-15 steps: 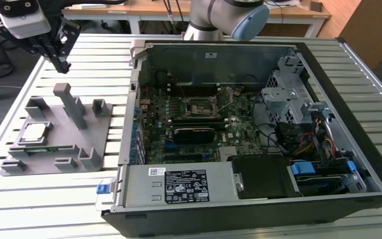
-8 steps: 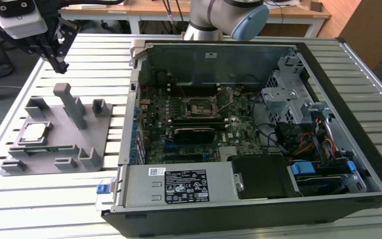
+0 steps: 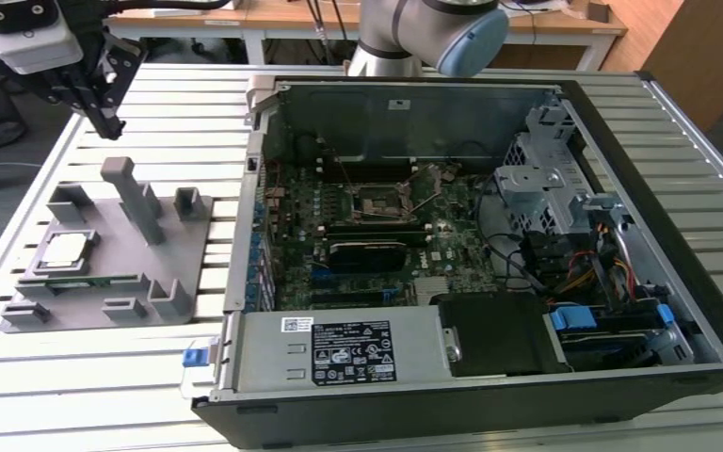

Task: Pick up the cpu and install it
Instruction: 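Reach for the cpu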

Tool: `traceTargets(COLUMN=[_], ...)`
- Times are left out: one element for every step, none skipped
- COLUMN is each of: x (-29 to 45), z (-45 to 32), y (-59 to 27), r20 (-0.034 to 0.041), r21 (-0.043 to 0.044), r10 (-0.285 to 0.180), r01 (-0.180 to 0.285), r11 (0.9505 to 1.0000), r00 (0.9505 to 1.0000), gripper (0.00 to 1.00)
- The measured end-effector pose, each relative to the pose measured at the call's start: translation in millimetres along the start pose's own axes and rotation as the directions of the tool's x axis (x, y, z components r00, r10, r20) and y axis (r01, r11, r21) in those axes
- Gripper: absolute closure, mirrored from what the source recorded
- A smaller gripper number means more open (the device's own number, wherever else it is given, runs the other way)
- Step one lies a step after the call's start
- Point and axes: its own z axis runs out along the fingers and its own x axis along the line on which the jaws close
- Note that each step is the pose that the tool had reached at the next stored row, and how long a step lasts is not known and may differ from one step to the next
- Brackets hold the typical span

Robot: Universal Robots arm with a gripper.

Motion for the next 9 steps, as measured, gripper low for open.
traceTargets(x=[0.6,1.2,1.9,2.5,3.1,3.7,4.3,4.8,5.4], z=[0.0,0.1,0.1,0.1,0.1,0.2,0.2,0.2,0.3], y=[-0.1,-0.1,-0.2,-0.2,-0.2,-0.3,-0.4,-0.4,-0.4], r20=[0.0000,0.0000,0.0000,-0.0001,-0.0001,0.0000,0.0000,-0.0001,-0.0001], r21=[0.0000,0.0000,0.0000,0.0000,0.0001,0.0000,0.0000,0.0000,0.0001], r10=[0.000,0.000,0.000,0.000,0.000,0.000,0.000,0.000,0.000], r01=[0.000,0.000,0.000,0.000,0.000,0.000,0.000,0.000,0.000], r11=[1.0000,1.0000,1.0000,1.0000,1.0000,1.0000,1.0000,1.0000,1.0000], r00=[1.0000,1.0000,1.0000,1.0000,1.0000,1.0000,1.0000,1.0000,1.0000], gripper=[0.89,0.89,0.89,0.89,0.89,0.89,0.89,0.89,0.89])
